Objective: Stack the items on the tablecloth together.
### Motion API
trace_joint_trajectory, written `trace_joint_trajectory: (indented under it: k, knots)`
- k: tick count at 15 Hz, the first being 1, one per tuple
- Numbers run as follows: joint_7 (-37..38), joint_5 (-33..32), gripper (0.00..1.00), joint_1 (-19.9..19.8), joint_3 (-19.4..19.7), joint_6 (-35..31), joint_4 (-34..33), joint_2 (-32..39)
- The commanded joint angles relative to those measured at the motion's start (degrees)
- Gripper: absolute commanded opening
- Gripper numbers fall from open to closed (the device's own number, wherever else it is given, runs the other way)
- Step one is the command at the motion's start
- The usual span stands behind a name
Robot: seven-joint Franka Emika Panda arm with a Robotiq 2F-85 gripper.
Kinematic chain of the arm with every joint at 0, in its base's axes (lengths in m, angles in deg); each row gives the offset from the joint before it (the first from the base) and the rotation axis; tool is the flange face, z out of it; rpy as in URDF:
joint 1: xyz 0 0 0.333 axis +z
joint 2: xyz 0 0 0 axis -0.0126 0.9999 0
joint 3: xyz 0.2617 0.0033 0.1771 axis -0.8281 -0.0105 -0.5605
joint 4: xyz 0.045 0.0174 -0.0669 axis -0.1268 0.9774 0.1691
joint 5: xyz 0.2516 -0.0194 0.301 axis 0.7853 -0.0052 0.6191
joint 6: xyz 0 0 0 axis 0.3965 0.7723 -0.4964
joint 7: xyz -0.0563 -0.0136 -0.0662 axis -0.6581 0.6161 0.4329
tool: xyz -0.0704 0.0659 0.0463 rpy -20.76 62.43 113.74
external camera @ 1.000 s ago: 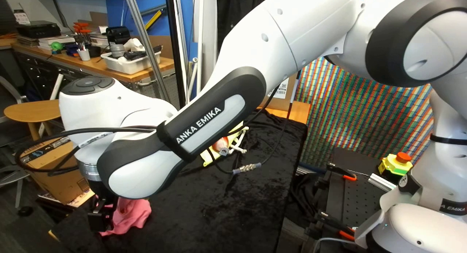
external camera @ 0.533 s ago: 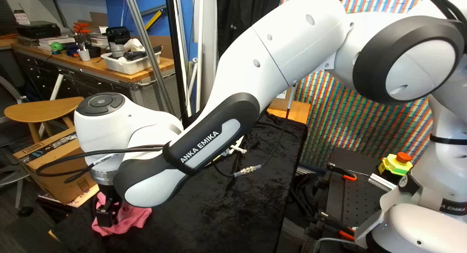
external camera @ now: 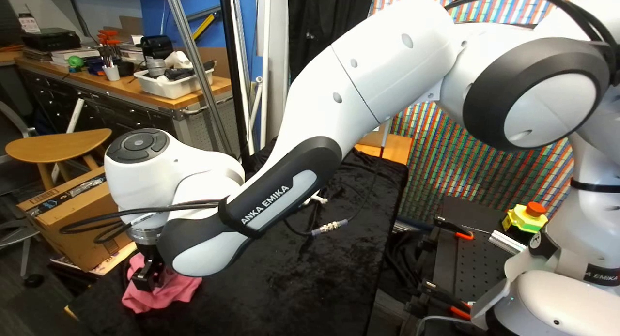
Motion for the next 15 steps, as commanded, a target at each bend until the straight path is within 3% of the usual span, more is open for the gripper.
trace_joint_trajectory:
  k: [1,6,8,15]
  knots:
    - [2.7,-0.9,0.50,1.1,2.1,-1.0,-2.1,1.1]
    - [3.9,-0.7,0.13,1.2,3.0,-0.8,-1.8,0.8]
    - [3.9,-0.5,0.06,1.1,3.1,-0.2,-1.3,0.1]
    - [2.0,-0.3,0.09,-0.3,2.2,-0.8,5.9,-7.7]
